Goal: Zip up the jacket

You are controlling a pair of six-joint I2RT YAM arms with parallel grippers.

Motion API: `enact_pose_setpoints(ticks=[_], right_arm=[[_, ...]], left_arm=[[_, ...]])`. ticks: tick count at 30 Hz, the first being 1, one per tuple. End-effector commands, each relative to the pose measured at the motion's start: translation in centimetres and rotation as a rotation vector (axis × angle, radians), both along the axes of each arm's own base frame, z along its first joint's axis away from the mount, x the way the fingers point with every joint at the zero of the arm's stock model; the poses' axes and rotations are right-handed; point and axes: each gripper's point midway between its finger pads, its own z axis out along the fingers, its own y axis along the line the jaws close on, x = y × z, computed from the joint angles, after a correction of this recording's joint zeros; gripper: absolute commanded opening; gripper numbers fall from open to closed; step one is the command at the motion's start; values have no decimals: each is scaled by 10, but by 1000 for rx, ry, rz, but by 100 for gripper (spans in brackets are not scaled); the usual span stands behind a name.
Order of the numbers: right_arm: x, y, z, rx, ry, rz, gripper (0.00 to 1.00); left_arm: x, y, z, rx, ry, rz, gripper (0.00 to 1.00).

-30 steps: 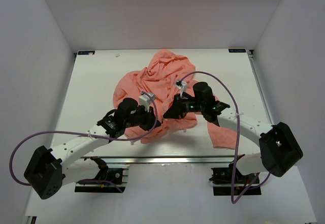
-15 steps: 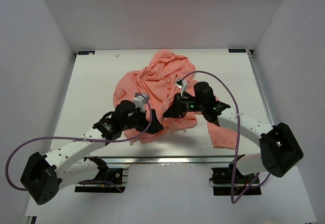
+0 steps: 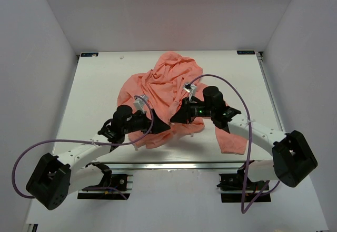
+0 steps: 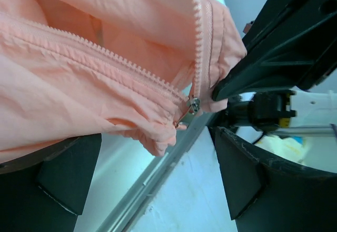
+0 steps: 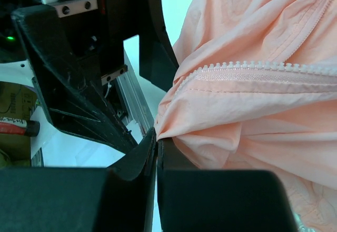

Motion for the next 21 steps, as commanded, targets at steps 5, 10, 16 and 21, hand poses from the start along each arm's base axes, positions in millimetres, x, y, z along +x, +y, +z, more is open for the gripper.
enact_pose_setpoints(ticks=[5, 10, 16, 21], right_arm=[[3, -1, 15, 42, -57, -11, 0], [3, 0, 17, 46, -56, -12, 0], [3, 0, 17, 50, -51, -13, 0], [5, -1, 16, 46, -53, -28, 0]], left_arm=[[-8, -13, 29, -166, -54, -107, 98], [-9, -17, 37, -215, -73, -131, 91], [-7, -20, 43, -231, -93, -148, 73], [-7, -20, 45, -227, -104, -152, 50]])
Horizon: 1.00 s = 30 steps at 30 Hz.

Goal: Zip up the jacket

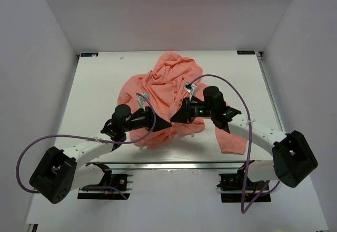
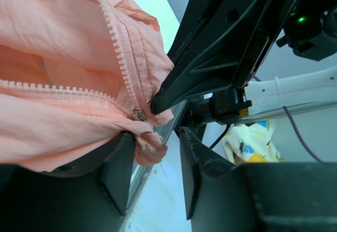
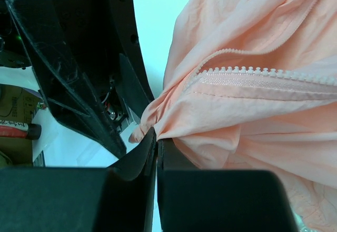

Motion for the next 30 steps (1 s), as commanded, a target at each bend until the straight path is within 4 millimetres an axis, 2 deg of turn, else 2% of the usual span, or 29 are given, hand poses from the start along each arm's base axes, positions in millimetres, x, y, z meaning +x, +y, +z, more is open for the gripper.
enact_pose_setpoints(ticks=[1, 4, 7, 8, 10, 11, 22, 25, 26, 30], right_arm=[[5, 0, 17, 44, -65, -14, 0], [5, 0, 19, 48, -71, -16, 0], [5, -1, 22, 53, -84, -21, 0], [6, -2, 22, 51, -86, -28, 0], [5, -3, 21, 46, -85, -33, 0], [7, -4, 22, 44, -89, -45, 0], [18, -4, 27, 50, -95, -107, 0], [20, -6, 20, 8, -84, -109, 18], [20, -6, 15, -15, -71, -108, 30], [15, -17, -4, -115, -51, -105, 56]], left_arm=[[-1, -2, 14, -28, -58, -24, 48], [0, 0, 13, -15, -60, -10, 43], [3, 3, 9, 10, -56, 19, 29], [3, 4, 7, 22, -54, 22, 15], [6, 7, 6, 36, -54, 44, 0], [6, 8, 1, 57, -44, 49, 0], [-6, 13, -5, 96, -87, 6, 0], [-7, 14, -10, 109, -65, 4, 0], [-7, 13, -10, 110, -60, 0, 0], [-9, 10, -6, 81, -40, -18, 0]])
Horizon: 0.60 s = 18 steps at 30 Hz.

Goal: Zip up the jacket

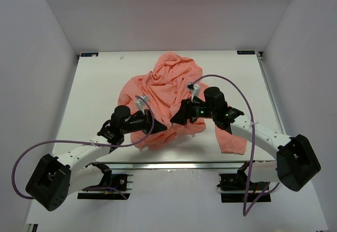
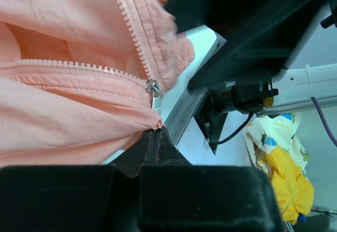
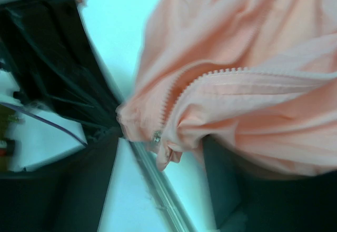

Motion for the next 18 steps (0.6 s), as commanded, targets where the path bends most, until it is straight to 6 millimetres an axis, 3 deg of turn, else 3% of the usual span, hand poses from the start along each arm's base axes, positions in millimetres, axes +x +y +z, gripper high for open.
enact_pose_setpoints(ticks=[1, 2, 3, 7, 11, 16, 17, 18], right_arm=[[5, -11, -7, -93, -25, -24, 75], [1, -17, -12, -121, -18, -27, 86], [-1, -22, -16, -141, -13, -36, 89], [1, -44, -21, -232, -53, -116, 90], [-13, -56, -7, -268, -106, -137, 89], [-40, -53, -4, -323, -150, -176, 89], [-55, -48, -5, -329, -150, -170, 89], [-50, -53, -8, -344, -150, -217, 89]], left_arm=[[-3, -4, 13, -34, -13, -31, 0], [-3, -4, 14, -40, -8, -27, 0], [-2, -3, 14, -40, -5, -22, 0], [-3, -2, 16, -47, 4, -8, 0], [-4, -1, 20, -53, 12, -1, 0], [-4, -1, 23, -57, 15, 0, 0], [-5, -1, 24, -62, 17, -2, 0], [-6, -1, 24, -64, 22, -4, 0]])
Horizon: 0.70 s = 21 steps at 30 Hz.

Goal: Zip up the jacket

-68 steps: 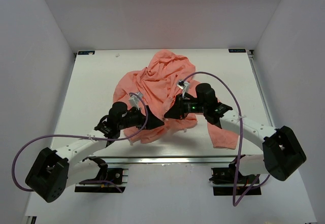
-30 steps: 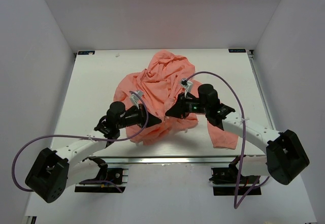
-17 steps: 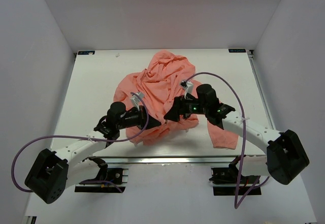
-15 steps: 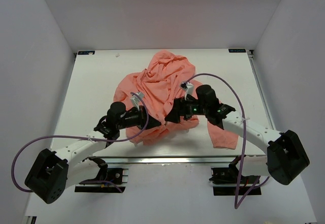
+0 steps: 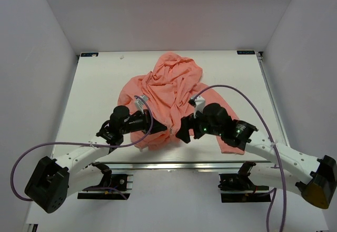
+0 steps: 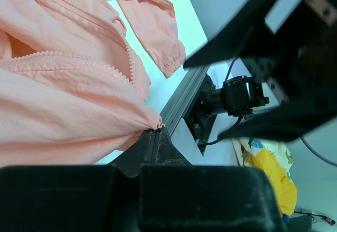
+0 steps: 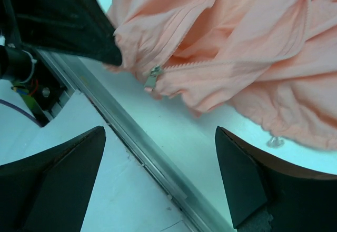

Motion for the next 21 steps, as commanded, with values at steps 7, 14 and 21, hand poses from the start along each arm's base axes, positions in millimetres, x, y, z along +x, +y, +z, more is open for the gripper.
enact_pose_setpoints(ticks=[7, 14, 21], right_arm=[[-31, 14, -37, -187, -105, -196, 85], [-24, 52, -37, -126, -154, -168, 70], [-12, 69, -38, -91, -171, -223, 48]], left_arm=[[-7, 1, 17, -45, -10, -15, 0], [-10, 2, 18, -56, -10, -12, 0], [-13, 4, 13, -60, 9, -5, 0]])
